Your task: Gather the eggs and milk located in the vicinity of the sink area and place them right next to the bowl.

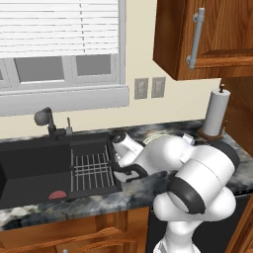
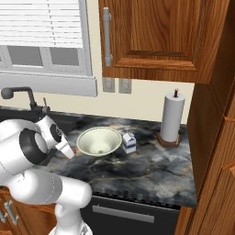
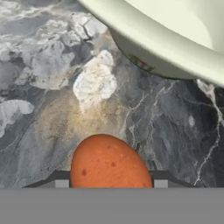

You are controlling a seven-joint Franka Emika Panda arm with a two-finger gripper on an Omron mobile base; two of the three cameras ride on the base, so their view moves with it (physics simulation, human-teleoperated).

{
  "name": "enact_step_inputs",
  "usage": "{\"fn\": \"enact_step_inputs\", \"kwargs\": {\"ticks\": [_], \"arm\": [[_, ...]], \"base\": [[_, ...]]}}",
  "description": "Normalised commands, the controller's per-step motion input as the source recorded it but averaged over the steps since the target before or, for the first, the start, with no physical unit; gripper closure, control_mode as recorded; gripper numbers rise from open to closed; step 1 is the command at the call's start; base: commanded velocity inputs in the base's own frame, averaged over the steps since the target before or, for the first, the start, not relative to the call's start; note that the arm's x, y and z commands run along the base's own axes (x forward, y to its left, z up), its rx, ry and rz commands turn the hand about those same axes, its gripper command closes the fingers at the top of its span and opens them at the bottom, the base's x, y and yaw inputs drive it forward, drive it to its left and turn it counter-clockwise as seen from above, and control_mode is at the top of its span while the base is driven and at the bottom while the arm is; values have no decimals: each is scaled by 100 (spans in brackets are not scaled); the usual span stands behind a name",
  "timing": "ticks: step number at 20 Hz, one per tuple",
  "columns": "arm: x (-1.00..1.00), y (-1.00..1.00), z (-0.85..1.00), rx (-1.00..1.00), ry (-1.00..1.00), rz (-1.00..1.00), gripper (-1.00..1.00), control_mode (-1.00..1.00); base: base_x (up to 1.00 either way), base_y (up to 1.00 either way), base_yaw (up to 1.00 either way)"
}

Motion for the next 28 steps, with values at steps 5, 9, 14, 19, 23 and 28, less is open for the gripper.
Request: {"fn": "enact_step_inputs", "kwargs": {"ticks": [5,9,14,19,23,28], "arm": [[0,-1,-3,0,-8,-19,100,-100],[0,0,0,0,-15,-22,100,-100],[0,-4,0,0,-8,-19,100,-100],[0,-24,0,0,-1,-6,100,-100],[8,-39,0,0,0,0,100,-100],[3,-20,0,0,0,-1,100,-100]], "base": [[0,0,0],[0,0,0],[0,0,0],[0,0,0],[0,0,0],[0,0,0]]}}
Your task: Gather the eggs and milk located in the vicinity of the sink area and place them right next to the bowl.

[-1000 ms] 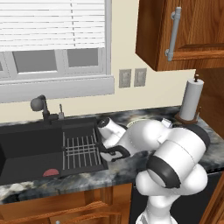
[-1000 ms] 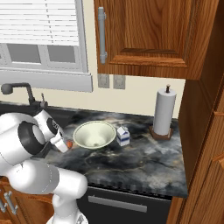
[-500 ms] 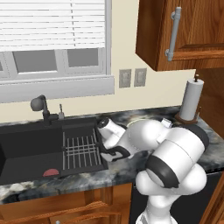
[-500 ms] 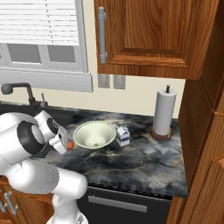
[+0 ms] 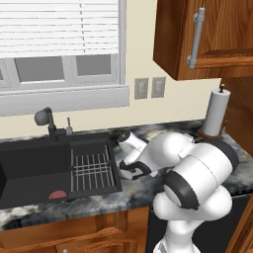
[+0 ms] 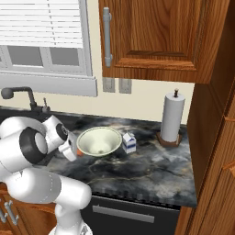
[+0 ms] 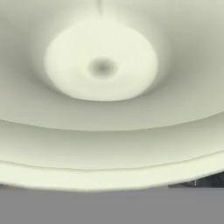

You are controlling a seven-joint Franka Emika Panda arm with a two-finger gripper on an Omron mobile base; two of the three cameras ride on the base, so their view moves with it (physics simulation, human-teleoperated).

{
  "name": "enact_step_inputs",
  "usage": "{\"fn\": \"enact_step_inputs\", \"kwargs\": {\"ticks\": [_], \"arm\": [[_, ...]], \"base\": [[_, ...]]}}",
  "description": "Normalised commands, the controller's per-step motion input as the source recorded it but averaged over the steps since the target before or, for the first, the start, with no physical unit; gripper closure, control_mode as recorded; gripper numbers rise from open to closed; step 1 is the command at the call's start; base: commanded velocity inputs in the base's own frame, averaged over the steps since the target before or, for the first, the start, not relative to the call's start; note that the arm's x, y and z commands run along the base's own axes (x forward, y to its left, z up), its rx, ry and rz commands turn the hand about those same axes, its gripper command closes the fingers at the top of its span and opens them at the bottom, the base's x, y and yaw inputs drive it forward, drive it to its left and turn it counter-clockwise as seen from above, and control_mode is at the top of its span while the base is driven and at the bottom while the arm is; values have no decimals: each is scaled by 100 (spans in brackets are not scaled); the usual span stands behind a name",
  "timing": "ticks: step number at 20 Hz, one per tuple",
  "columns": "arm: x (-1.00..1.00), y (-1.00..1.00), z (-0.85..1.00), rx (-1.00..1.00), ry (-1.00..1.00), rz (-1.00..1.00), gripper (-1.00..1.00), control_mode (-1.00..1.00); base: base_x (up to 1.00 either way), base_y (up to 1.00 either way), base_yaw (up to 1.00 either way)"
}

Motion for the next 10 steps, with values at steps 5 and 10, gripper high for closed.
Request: {"fn": "enact_step_inputs", "kwargs": {"ticks": [5,10], "arm": [[0,-3,-8,0,0,0,100,-100],[0,0,-1,0,0,0,100,-100]], "base": [[0,0,0],[0,0,0]]}}
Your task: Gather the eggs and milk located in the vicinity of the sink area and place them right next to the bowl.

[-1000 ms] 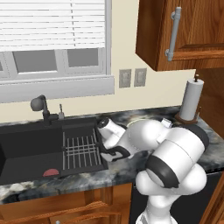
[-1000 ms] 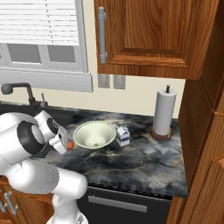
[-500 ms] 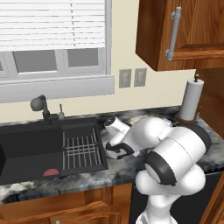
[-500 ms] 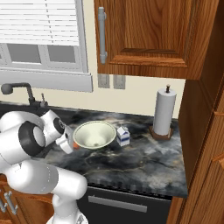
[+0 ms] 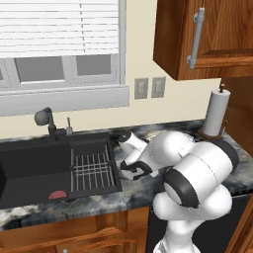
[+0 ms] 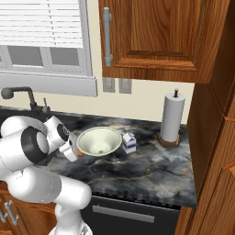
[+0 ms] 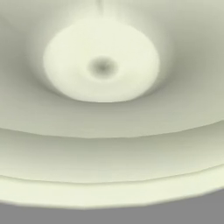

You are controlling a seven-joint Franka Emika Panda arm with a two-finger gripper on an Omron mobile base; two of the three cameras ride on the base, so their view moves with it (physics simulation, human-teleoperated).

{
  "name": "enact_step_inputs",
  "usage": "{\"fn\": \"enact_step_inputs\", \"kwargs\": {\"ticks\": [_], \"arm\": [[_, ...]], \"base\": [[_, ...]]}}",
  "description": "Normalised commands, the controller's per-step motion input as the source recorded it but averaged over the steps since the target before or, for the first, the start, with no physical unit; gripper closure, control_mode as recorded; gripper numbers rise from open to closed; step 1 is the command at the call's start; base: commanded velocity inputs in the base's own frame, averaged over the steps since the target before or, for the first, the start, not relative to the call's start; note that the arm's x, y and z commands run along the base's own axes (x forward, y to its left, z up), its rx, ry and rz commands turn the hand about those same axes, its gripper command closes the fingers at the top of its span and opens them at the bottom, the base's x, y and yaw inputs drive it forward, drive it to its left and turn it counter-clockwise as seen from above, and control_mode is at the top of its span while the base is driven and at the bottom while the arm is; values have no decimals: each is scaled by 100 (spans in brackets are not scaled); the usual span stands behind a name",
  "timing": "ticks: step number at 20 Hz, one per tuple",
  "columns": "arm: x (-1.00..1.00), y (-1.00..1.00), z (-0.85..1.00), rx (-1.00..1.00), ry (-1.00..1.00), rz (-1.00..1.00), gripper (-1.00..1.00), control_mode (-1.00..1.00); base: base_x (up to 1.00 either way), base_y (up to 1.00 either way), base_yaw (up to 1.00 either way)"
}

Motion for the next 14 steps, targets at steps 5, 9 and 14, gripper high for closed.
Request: {"fn": "enact_step_inputs", "kwargs": {"ticks": [5,9,14], "arm": [[0,0,0,0,0,0,-100,-100],[0,0,0,0,0,0,-100,-100],[0,0,0,0,0,0,-100,-100]], "base": [[0,0,0],[0,0,0],[0,0,0]]}}
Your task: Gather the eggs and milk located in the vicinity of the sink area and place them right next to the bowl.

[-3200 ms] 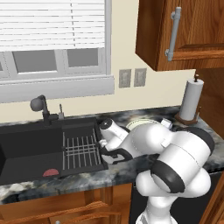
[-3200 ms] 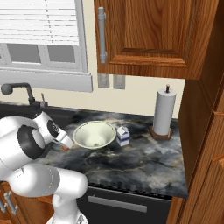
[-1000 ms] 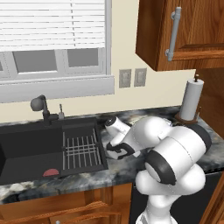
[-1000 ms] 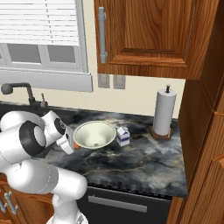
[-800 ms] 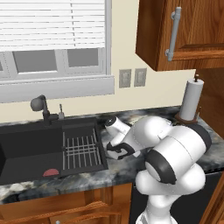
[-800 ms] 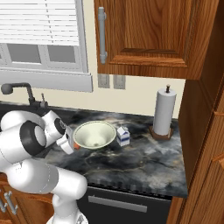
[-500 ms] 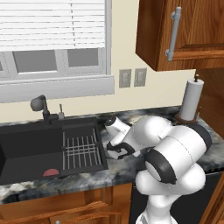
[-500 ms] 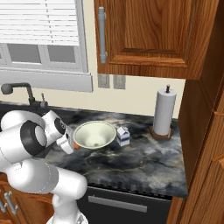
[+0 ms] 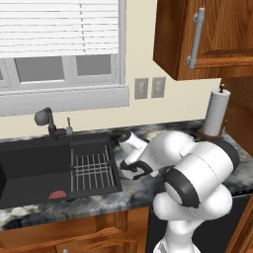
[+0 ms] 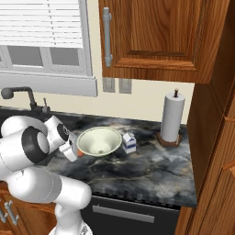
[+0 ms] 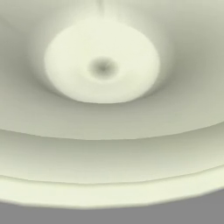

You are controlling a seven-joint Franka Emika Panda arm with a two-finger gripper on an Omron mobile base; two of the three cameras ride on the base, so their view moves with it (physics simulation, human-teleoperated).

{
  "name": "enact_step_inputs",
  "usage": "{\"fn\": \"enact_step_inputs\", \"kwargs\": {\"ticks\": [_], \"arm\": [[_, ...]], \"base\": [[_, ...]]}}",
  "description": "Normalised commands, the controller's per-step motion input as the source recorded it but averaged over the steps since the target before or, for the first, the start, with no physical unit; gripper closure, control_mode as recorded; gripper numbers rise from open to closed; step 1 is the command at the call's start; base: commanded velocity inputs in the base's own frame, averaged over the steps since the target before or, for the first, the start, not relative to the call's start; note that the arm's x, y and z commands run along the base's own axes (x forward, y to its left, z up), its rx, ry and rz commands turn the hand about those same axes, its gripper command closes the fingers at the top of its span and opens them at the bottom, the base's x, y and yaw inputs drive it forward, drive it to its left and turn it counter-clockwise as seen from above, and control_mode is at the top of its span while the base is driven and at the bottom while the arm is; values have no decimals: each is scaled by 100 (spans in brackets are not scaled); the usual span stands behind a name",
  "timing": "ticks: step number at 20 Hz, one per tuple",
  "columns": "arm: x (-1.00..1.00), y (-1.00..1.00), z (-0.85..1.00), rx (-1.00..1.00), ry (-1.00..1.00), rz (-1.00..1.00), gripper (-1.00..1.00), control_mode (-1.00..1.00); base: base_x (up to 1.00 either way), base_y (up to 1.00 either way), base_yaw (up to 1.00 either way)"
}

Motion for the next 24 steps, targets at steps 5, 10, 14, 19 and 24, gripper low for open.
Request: {"fn": "enact_step_inputs", "kwargs": {"ticks": [5,10,14,19,24], "arm": [[0,0,0,0,0,0,-100,-100],[-10,0,4,0,0,0,-100,-100],[-31,0,13,0,0,0,-100,-100],[-32,0,26,0,0,0,-100,-100],[-9,-4,33,0,5,1,-100,-100]], "base": [[0,0,0],[0,0,0],[0,0,0],[0,0,0],[0,0,0]]}}
